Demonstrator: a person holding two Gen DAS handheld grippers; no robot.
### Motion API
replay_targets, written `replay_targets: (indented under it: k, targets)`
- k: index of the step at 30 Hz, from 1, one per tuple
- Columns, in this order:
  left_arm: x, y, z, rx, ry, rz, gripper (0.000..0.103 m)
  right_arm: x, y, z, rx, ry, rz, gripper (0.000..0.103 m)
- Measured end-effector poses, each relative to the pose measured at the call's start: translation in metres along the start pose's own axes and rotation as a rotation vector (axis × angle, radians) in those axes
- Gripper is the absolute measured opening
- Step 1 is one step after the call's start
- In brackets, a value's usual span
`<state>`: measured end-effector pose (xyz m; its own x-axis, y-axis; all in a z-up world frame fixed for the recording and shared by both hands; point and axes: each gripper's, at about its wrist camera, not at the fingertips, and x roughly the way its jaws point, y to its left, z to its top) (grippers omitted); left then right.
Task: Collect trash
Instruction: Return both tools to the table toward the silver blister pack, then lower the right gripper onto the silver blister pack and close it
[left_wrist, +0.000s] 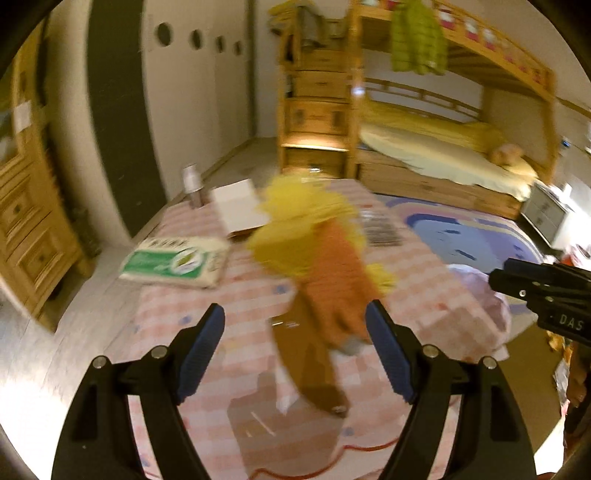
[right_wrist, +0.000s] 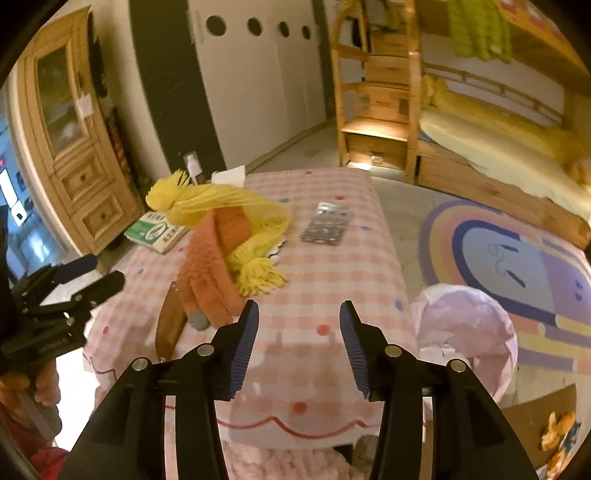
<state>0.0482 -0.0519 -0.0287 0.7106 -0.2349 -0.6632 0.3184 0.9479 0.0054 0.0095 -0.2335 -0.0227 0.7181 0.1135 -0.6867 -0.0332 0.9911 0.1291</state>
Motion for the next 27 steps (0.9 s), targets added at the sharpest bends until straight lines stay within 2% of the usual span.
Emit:
replay_targets:
  k: [2, 5, 11, 16, 20, 23, 27]
  targets:
    - [0.005, 0.015, -0.001, -0.031, 0.011, 0.025, 0.076, 0.012, 0.003, 0.005, -0.008, 0.000, -0.005, 0.048]
    - [0.014, 0.026, 0.000, -0.053, 0.019, 0.055, 0.077, 0.035, 0.001, 0.015, -0.004, 0.011, -0.034, 0.057]
    - [0.038, 0.043, -0.003, -0.091, 0.055, 0.097, 0.080, 0.089, -0.001, 0.035, -0.003, 0.042, -0.089, 0.068]
    - [0.056, 0.055, 0.000, -0.110, 0.081, 0.132, 0.085, 0.132, -0.012, 0.053, 0.042, 0.061, -0.121, 0.070]
    - [0.067, 0.068, 0.001, -0.139, 0.096, 0.150, 0.086, 0.164, -0.020, 0.064, 0.079, 0.091, -0.153, 0.077]
    - [0.070, 0.078, 0.000, -0.152, 0.100, 0.164, 0.086, 0.178, -0.021, 0.070, 0.090, 0.104, -0.159, 0.080]
    - [0.073, 0.089, -0.002, -0.176, 0.112, 0.177, 0.086, 0.195, -0.021, 0.074, 0.082, 0.151, -0.200, 0.080]
